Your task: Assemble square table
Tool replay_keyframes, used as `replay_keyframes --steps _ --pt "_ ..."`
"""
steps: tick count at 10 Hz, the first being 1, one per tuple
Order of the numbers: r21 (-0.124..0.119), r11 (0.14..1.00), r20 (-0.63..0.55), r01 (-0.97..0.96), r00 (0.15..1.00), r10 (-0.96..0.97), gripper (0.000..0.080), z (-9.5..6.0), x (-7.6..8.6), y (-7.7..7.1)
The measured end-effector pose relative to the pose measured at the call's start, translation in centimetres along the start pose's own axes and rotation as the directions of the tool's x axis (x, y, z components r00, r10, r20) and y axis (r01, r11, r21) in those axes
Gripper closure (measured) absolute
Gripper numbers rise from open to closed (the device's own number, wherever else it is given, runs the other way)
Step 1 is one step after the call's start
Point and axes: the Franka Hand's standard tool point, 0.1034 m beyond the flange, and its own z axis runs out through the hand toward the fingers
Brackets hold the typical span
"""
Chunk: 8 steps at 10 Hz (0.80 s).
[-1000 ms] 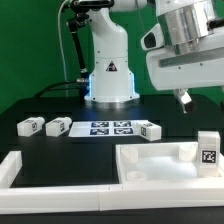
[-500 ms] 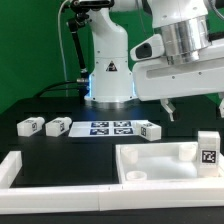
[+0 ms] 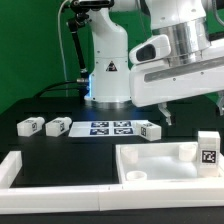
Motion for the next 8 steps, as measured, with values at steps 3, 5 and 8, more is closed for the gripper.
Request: replay_keyframes --steps 3,5,8 --pt "-0.042 0.957 0.101 0.286 0.954 -0.281 0.0150 1.8 -4.7 1.6" --pt "-0.081 0.885 0.127 0.458 0.885 -0.447 0.0150 3.5 -8.3 3.8" --pt "-0.071 0.881 0.146 0.468 0.878 -0.455 0.0150 3.4 -8.2 3.6"
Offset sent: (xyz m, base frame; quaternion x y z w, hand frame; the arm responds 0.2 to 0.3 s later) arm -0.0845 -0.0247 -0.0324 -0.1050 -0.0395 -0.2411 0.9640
